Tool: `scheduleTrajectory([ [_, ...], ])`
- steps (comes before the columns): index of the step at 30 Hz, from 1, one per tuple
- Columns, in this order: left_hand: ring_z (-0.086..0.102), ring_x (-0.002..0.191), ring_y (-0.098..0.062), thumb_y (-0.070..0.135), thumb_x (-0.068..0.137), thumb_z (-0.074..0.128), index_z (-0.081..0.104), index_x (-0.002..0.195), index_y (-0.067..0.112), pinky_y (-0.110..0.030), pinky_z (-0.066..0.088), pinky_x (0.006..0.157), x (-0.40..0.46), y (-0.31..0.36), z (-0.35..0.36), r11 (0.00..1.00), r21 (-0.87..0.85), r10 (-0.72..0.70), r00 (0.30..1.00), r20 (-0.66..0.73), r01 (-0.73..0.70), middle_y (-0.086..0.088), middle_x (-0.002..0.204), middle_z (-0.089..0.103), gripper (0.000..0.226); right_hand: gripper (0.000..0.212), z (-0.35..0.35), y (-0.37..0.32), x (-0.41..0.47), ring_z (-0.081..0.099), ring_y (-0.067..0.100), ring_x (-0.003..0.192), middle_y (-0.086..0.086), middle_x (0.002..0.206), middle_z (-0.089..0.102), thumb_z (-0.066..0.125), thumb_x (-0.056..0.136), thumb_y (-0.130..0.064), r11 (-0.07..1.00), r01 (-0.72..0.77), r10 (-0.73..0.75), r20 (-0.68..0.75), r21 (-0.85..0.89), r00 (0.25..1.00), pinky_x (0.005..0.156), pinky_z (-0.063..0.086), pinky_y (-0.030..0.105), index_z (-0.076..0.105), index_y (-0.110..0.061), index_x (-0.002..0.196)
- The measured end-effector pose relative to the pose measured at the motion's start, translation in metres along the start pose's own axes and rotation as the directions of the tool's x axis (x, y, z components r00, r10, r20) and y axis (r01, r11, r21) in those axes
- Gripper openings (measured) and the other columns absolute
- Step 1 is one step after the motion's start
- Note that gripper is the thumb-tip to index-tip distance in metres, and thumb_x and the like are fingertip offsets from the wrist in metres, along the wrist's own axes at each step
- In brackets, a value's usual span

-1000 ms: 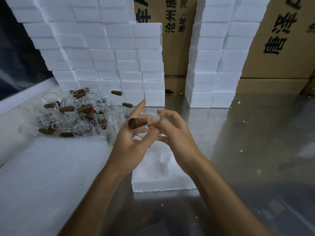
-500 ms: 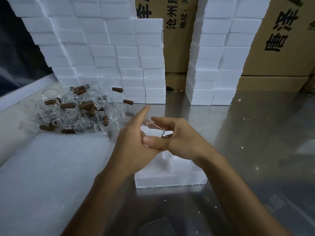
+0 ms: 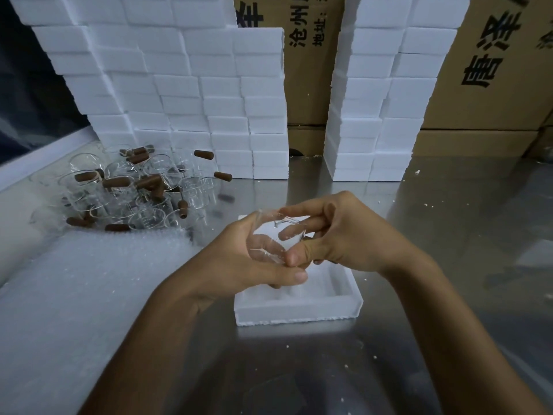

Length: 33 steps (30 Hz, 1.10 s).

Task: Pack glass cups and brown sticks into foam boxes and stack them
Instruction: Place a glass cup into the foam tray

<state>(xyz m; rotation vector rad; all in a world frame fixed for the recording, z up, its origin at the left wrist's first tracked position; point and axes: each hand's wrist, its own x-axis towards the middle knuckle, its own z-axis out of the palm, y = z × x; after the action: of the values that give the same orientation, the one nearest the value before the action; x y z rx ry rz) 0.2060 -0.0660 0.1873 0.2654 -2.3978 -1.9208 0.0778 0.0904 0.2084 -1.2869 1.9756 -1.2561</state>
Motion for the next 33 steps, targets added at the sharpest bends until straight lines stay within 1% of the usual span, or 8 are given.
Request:
scheduleTrajectory([
  [10,0.071,0.097,-0.038,0.034,0.073,0.073,0.067,0.119,0.022,-0.032,0.06,0.077,-0.004,0.008,-0.008,0.924,-0.359,0.138,0.99,-0.012,-0.133,-0.017,0.112,0.072,0.048,0.07,-0.001,-0.007,-0.003,0.075,0.013,0.084,-0.011,0.104,0.076,0.077,0.071,-0.04,0.984,0.11,-0.087,-0.158,0.142,0.984,0.077,0.057,0.019,0.058,-0.019,0.135],
  [14,0.072,0.099,-0.03,0.04,0.075,0.081,0.063,0.127,0.025,-0.035,0.059,0.084,-0.003,0.006,-0.004,0.982,-0.15,0.109,0.993,-0.051,-0.116,-0.006,0.114,0.073,0.057,0.073,0.007,-0.009,0.0,0.073,0.013,0.07,-0.012,0.094,0.075,0.065,0.073,-0.063,0.999,0.037,-0.028,-0.223,0.036,0.975,0.064,0.052,0.013,0.062,-0.021,0.133],
  [19,0.074,0.083,-0.016,0.06,0.053,0.082,0.065,0.116,0.035,-0.033,0.054,0.075,-0.008,0.01,-0.011,0.987,0.155,0.085,0.971,-0.225,-0.05,0.01,0.098,0.076,0.069,0.071,0.006,-0.008,0.0,0.071,0.011,0.064,-0.014,0.09,0.071,0.069,0.066,-0.066,1.0,-0.001,0.006,-0.295,0.015,0.955,0.057,0.052,0.015,0.065,-0.025,0.125],
  [21,0.071,0.072,-0.011,0.058,0.052,0.085,0.07,0.106,0.031,-0.03,0.055,0.068,-0.009,0.009,-0.021,0.978,0.209,0.105,0.917,-0.385,-0.024,0.005,0.087,0.075,0.062,0.075,0.003,-0.008,-0.001,0.07,0.01,0.063,-0.012,0.092,0.071,0.07,0.065,-0.066,1.0,-0.008,0.015,-0.312,0.025,0.95,0.055,0.05,0.013,0.065,-0.024,0.127],
  [24,0.057,0.052,-0.009,0.037,0.071,0.085,0.072,0.079,0.022,-0.021,0.049,0.054,-0.01,0.001,-0.043,0.957,0.288,0.178,0.71,-0.681,0.037,-0.009,0.069,0.067,0.022,0.077,0.0,-0.008,-0.003,0.069,0.01,0.061,-0.01,0.093,0.072,0.073,0.064,-0.065,0.998,-0.022,0.04,-0.333,0.058,0.942,0.056,0.049,0.011,0.065,-0.023,0.128],
  [26,0.058,0.058,-0.011,0.033,0.073,0.085,0.069,0.07,0.021,-0.025,0.048,0.063,-0.014,-0.006,-0.06,0.92,0.345,0.164,0.617,-0.77,0.187,-0.002,0.064,0.065,0.02,0.076,-0.002,-0.007,-0.003,0.069,0.011,0.06,-0.01,0.09,0.073,0.074,0.065,-0.064,0.997,-0.019,0.044,-0.339,0.075,0.94,0.057,0.049,0.011,0.066,-0.023,0.127],
  [30,0.064,0.079,-0.023,0.042,0.068,0.088,0.069,0.064,0.022,-0.041,0.053,0.086,-0.023,-0.019,-0.075,0.826,0.315,0.016,0.54,-0.841,0.467,0.008,0.073,0.067,0.028,0.074,-0.003,-0.007,-0.003,0.069,0.012,0.06,-0.005,0.097,0.072,0.077,0.065,-0.061,0.997,-0.007,0.033,-0.338,0.079,0.94,0.058,0.049,0.012,0.066,-0.022,0.127],
  [33,0.061,0.079,-0.023,0.047,0.063,0.09,0.069,0.064,0.02,-0.036,0.049,0.08,-0.023,-0.023,-0.072,0.807,0.272,-0.074,0.547,-0.834,0.525,0.007,0.075,0.066,0.034,0.076,-0.004,-0.006,-0.004,0.069,0.012,0.06,-0.007,0.095,0.073,0.079,0.063,-0.06,0.997,-0.006,0.034,-0.347,0.08,0.937,0.058,0.048,0.012,0.065,-0.021,0.128],
])
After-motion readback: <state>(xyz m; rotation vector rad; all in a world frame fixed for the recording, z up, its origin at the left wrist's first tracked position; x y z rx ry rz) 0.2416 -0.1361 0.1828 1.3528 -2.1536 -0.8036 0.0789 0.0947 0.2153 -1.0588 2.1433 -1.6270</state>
